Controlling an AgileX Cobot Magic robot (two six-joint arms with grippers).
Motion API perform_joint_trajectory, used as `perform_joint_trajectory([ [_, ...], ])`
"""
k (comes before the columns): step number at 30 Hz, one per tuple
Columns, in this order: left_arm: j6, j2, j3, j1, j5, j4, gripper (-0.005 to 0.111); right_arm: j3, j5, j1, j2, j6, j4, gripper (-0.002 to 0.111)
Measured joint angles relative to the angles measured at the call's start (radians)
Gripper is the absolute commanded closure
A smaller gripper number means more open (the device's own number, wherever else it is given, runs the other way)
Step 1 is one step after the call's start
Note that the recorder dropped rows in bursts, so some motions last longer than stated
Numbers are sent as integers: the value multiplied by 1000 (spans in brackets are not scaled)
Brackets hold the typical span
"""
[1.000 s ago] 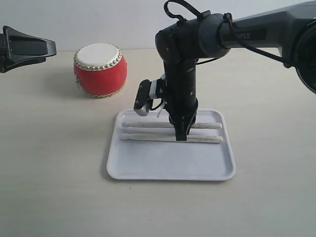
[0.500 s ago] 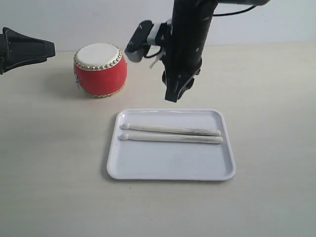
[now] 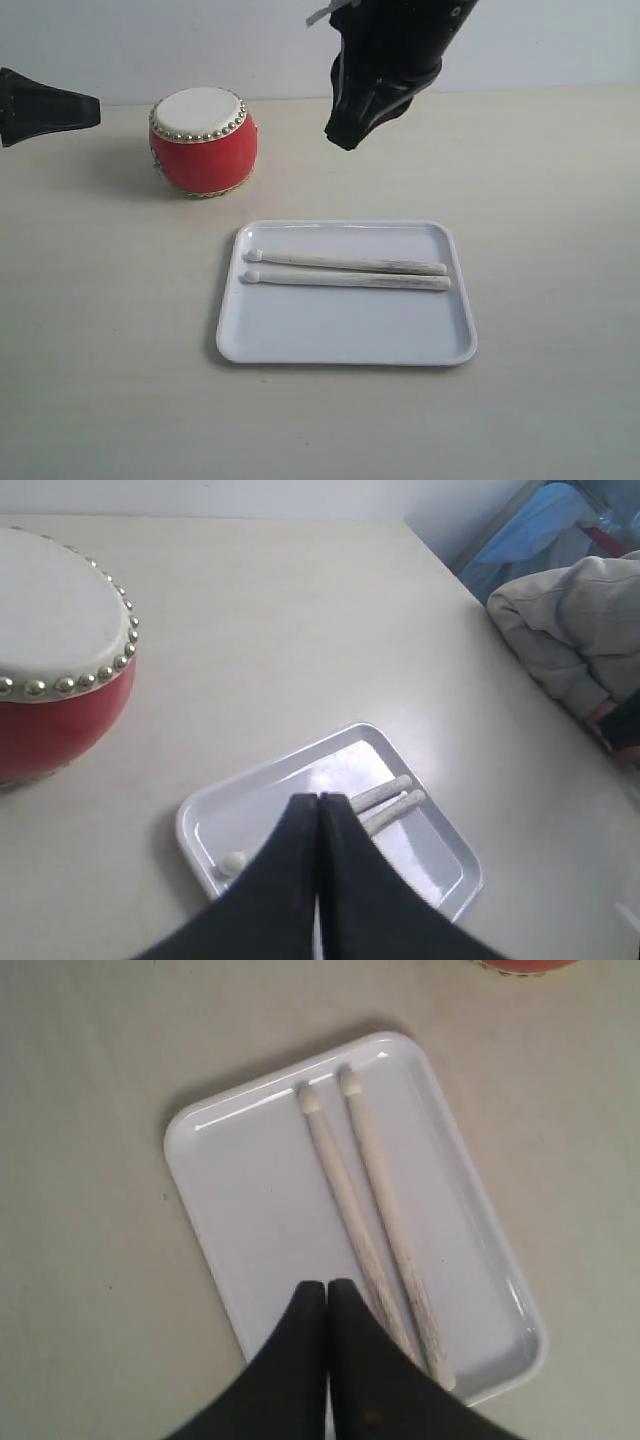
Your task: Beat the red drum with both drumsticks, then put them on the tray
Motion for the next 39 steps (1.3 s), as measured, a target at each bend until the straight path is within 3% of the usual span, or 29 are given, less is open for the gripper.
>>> perform_joint_trajectory([
  [3, -45, -72, 23, 0, -113, 30, 107, 111, -78, 0, -109, 7, 6, 108],
  [7, -77, -243, 111, -83, -467, 38, 107, 304, -268, 0, -307, 11, 9, 108],
  [9, -79, -328, 159, -170, -657, 40, 107, 405, -391, 0, -409, 11, 10, 108],
  [11, -81, -429, 225, -323, -947, 40, 107, 551, -569, 0, -550, 18, 10, 108],
  [13, -81, -488, 273, -430, -1138, 29, 107, 659, -723, 0, -656, 29, 10, 108],
  [17, -81, -573, 351, -609, -1389, -20, 107, 850, -933, 0, -867, 48, 10, 108],
  [26, -81, -681, 454, -792, -1424, -64, 107, 994, -1170, -32, -931, 118, 12, 108],
  [34, -81, -842, 503, -921, -1436, -29, 107, 985, -1355, -214, -624, 159, 75, 108],
  [39, -81, -970, 560, -957, -1566, -16, 107, 859, -1344, -291, -419, 211, 30, 108],
])
